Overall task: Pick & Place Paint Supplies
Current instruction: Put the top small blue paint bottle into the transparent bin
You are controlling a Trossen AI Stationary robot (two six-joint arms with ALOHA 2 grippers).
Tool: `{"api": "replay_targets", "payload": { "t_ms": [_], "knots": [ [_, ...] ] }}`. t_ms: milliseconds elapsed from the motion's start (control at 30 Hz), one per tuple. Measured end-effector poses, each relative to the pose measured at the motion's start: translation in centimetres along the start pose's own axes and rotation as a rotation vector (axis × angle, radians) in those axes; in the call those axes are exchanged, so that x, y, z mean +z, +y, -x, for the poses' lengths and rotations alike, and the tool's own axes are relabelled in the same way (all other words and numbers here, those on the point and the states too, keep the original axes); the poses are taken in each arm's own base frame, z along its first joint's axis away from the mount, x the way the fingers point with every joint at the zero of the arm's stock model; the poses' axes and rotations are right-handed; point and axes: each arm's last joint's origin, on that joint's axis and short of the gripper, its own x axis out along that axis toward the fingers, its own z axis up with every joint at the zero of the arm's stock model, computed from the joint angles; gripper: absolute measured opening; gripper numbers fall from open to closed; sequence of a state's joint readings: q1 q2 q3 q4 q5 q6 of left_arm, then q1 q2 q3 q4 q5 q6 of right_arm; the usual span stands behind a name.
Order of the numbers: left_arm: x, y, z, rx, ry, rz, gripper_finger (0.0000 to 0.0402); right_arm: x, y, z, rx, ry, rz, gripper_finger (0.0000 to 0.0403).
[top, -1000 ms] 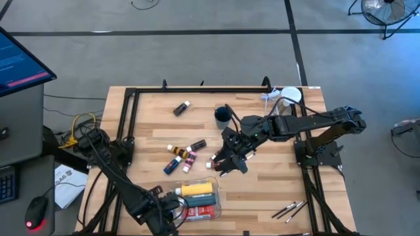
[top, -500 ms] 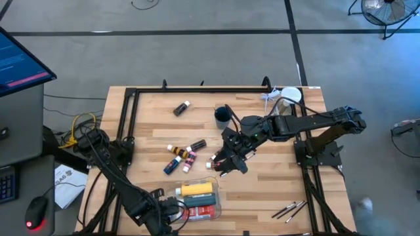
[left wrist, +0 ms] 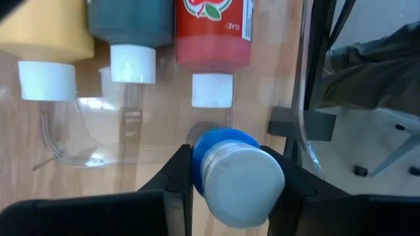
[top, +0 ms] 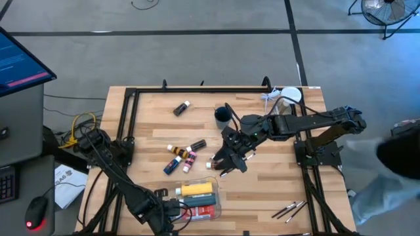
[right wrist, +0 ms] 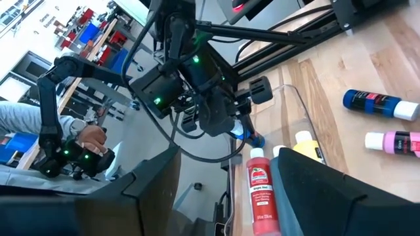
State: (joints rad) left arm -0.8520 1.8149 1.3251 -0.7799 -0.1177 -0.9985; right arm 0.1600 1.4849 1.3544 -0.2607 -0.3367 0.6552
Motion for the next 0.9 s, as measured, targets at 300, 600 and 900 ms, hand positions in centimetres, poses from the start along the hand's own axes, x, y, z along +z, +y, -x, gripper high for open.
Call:
{"api": "replay_targets", "payload": {
  "t_ms": [300,600,900],
  "knots": [
    [0.06,-0.09,0.0,-0.009,-0.006,-0.001,0.0133,0.02,-0.02,0.0,-0.005,-0.004,0.0,0.0249],
    [0.12,-0.16,0.0,-0.013,-0.018,0.001,0.0162,0.01,-0.02,0.0,-0.006,-0.005,0.0,0.0249],
    [0.24,-0.28,0.25,-0.032,-0.029,0.005,0.0156,0.0,-0.01,0.0,-0.006,-0.004,0.0,0.0249]
  ]
}}
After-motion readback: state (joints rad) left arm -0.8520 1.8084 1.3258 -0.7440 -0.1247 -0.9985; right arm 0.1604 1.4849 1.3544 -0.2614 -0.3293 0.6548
